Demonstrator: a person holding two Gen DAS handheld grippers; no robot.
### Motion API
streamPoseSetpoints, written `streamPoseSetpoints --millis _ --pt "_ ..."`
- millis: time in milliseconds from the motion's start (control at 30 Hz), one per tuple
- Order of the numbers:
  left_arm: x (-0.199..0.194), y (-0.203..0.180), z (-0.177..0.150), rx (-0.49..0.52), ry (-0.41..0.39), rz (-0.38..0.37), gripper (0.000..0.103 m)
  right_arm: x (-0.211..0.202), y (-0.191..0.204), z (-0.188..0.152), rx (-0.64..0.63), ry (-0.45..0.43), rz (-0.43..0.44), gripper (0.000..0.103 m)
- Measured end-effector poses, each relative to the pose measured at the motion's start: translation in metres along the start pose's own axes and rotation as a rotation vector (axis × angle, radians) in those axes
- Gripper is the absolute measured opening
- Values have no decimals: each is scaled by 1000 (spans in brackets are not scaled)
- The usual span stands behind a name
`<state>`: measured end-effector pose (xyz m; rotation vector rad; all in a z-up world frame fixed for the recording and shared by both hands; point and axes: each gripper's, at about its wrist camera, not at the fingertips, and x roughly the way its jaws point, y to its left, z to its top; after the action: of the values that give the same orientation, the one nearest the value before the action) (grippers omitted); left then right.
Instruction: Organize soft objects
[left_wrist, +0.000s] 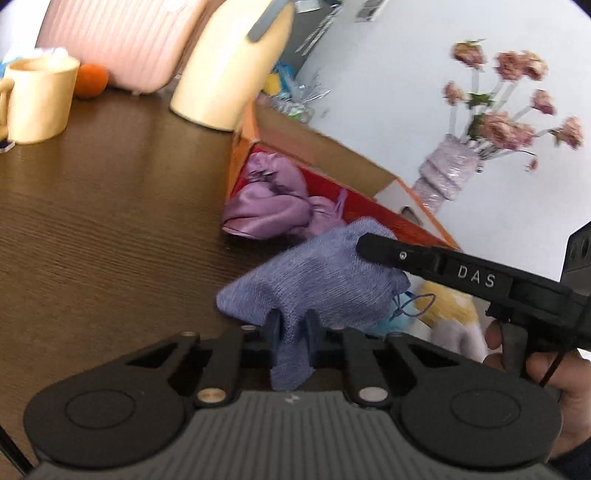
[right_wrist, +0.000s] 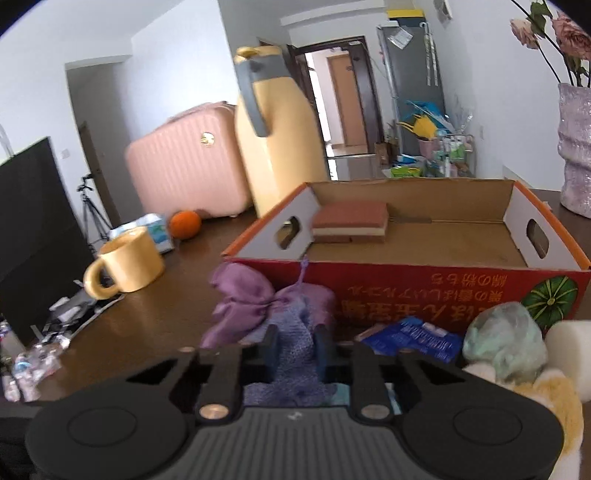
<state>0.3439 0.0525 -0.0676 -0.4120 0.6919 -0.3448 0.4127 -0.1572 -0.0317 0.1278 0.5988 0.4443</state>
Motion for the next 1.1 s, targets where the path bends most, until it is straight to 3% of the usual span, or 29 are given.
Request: streamPoseSetpoints --millis 167,300,367,400,433,533,600,800,967,1100 --pt "-60 -19 -33 51 -17 -49 14 -67 24 -26 -47 -51 12 14" --pt "-96 -36 -72 108 42 -71 16 -125 36 -71 -40 -42 -2 14" --pt "-102 -44 -89 136 84 -79 22 -146 37 -99 -11 -17 -9 14" --pt "-104 -47 -95 145 105 -77 33 -155 37 -114 15 -2 -28 15" --pt "-108 -50 -100 149 105 -69 45 -161 38 -125 37 4 -40 23" --pt "-119 -56 -106 173 74 -54 65 -181 41 -150 67 -3 -83 35" --pt "-123 -57 -107 172 55 -45 69 -192 43 -158 42 -26 -104 45" --pt "-122 -51 -104 134 10 -6 69 -189 23 -162 185 -65 -117 46" --pt "-116 -43 -96 105 -2 -19 67 -189 28 -171 209 -82 -103 46" --pt "-104 -42 -101 106 42 -37 49 -177 31 -178 195 -48 -140 45"
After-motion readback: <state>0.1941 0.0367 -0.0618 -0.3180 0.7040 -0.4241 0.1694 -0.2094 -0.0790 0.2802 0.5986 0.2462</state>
